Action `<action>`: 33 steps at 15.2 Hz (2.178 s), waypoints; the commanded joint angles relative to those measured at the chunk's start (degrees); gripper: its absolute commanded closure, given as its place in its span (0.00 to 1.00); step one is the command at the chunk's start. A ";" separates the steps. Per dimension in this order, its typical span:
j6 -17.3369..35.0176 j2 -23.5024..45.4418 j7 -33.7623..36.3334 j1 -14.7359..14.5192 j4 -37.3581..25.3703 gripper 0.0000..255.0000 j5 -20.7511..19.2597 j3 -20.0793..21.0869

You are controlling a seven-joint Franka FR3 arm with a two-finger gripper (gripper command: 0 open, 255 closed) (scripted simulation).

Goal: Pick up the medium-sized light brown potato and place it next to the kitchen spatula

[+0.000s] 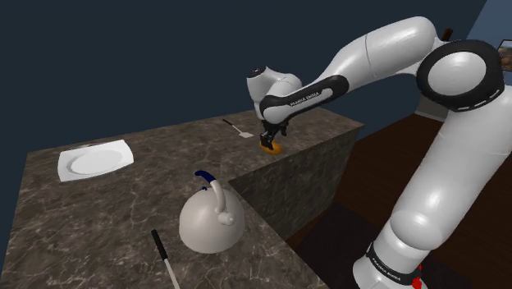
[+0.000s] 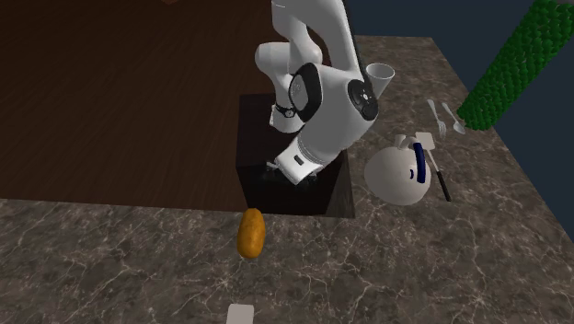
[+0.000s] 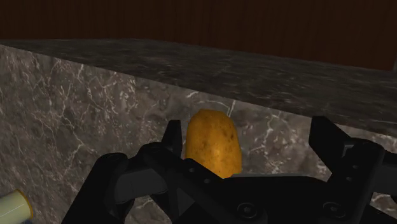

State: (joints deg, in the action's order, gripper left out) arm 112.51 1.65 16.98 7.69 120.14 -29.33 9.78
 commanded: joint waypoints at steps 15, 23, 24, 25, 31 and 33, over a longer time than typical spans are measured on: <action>4.72 17.08 6.53 1.37 -8.73 0.00 -10.62 -3.45; 4.71 17.08 6.53 1.36 -8.74 1.00 -10.61 -3.45; 4.71 17.08 6.53 1.36 -8.74 1.00 -10.61 -3.45; 4.71 17.08 6.53 1.36 -8.74 1.00 -10.61 -3.45; 4.72 17.08 6.53 1.37 -8.73 1.00 -10.62 -3.45; 3.76 16.20 5.74 1.39 -9.04 1.00 -10.14 -3.32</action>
State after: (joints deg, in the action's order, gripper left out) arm 116.68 18.13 23.03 9.10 111.30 -39.68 6.39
